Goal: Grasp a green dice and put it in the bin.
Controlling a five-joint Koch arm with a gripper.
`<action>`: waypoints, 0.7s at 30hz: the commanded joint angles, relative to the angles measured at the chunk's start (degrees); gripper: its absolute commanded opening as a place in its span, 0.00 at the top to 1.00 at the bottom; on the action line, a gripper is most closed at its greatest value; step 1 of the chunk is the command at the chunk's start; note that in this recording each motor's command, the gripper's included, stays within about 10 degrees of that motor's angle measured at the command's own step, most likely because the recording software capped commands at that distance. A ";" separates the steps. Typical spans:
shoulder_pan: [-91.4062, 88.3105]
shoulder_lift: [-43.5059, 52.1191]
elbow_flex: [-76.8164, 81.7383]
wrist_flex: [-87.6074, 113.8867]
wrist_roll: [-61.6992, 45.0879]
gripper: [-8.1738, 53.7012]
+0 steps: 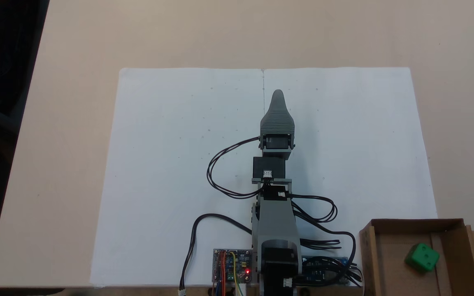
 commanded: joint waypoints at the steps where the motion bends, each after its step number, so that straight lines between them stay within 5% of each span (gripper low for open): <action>1: 0.18 6.59 3.78 -7.65 -3.43 0.15; 21: -0.62 6.24 3.78 -5.62 -3.25 0.14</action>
